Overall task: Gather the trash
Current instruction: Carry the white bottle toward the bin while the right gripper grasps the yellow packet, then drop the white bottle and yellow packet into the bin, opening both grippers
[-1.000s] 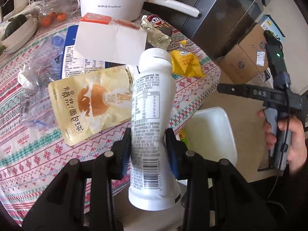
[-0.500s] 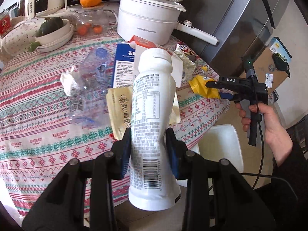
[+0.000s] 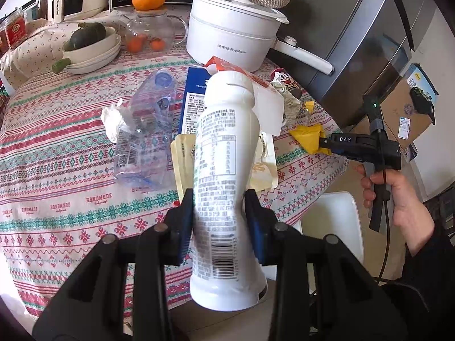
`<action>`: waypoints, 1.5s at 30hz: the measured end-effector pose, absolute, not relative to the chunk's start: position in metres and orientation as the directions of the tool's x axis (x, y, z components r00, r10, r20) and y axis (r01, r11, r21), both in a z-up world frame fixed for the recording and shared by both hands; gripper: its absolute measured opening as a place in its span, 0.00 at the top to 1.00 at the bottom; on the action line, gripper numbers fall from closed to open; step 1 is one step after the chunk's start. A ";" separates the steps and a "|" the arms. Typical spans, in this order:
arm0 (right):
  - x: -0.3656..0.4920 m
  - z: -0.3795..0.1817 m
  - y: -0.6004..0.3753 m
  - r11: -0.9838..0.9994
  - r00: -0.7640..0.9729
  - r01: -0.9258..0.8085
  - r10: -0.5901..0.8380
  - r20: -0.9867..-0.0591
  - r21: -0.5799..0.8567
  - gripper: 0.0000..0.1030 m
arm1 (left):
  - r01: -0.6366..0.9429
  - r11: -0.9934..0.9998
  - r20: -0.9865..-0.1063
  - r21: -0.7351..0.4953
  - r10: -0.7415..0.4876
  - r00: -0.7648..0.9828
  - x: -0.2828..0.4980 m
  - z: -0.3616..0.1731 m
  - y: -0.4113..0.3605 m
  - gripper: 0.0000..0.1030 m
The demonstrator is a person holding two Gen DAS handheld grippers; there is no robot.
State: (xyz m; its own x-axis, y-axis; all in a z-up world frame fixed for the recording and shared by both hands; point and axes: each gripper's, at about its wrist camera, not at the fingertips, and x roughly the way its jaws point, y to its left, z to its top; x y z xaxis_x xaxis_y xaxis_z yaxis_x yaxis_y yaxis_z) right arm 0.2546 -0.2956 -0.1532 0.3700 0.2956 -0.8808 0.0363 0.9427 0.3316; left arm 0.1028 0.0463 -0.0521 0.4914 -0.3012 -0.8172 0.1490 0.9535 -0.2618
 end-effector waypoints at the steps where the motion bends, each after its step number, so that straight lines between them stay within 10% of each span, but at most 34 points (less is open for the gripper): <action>1: 0.252 -0.150 -0.296 0.943 0.374 0.030 0.297 -0.879 0.331 0.73 | 0.153 0.953 -0.815 -0.262 -0.303 0.493 0.102 -0.051 0.046 0.64; 24: 0.141 -0.073 -0.351 0.950 0.427 -0.118 0.311 -0.849 0.289 0.77 | 0.370 0.890 -0.807 -0.268 -0.417 0.418 0.065 -0.045 -0.029 0.64; 45: 0.089 -0.140 -0.415 0.980 0.265 -0.045 0.198 -0.944 0.193 0.76 | 0.577 0.785 -0.923 -0.227 -0.362 0.129 0.046 -0.136 -0.188 0.64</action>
State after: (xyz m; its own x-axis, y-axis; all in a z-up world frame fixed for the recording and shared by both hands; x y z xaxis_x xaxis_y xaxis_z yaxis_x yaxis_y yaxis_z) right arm 0.0886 -0.4146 -0.1404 0.2655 0.1975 -0.9437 -0.0448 0.9803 0.1926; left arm 0.0455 -0.1883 -0.1355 0.1295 -0.3616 -0.9233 0.5768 0.7849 -0.2265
